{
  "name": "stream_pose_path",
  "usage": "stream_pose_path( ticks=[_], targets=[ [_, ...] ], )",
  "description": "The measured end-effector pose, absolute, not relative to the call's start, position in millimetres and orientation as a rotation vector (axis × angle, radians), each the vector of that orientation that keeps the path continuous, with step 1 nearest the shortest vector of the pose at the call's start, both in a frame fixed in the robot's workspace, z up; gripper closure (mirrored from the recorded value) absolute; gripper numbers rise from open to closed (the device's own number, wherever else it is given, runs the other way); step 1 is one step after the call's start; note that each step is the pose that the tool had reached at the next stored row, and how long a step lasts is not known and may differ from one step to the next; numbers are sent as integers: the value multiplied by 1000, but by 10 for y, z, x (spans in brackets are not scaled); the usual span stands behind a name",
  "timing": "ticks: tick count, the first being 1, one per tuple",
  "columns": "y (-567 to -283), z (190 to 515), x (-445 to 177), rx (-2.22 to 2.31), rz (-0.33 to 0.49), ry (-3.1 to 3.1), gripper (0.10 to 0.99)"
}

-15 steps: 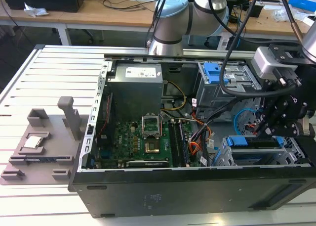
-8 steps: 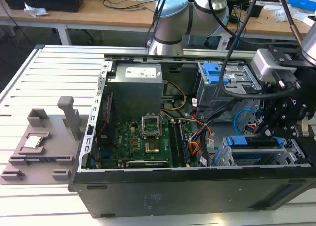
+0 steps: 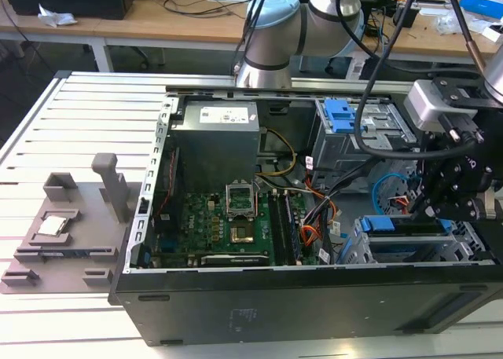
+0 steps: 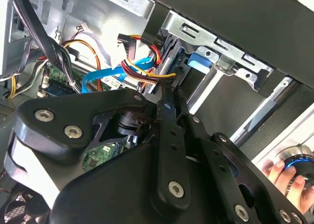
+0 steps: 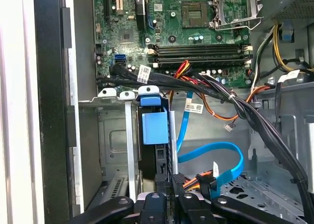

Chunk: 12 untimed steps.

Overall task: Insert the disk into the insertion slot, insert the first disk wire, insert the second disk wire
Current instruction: 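Insert the first disk wire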

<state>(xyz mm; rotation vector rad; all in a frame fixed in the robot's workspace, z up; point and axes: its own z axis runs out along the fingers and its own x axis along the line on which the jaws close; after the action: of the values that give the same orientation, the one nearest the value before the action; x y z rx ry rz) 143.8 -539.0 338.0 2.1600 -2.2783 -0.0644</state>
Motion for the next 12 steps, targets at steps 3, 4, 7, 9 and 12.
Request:
stream_pose_path(
  ticks=[3,4,7,9,12],
  targets=[
    [-5389,3376,1441,2161,-65,-2279,914],
    [-5389,3376,1441,2160,-65,-2278,914],
    [-5390,3423,1440,2160,-64,-2278,851],
    [-5389,3606,1440,2160,-64,-2278,851],
    [-5371,3768,1439,2160,-64,-2279,980]
  ],
)
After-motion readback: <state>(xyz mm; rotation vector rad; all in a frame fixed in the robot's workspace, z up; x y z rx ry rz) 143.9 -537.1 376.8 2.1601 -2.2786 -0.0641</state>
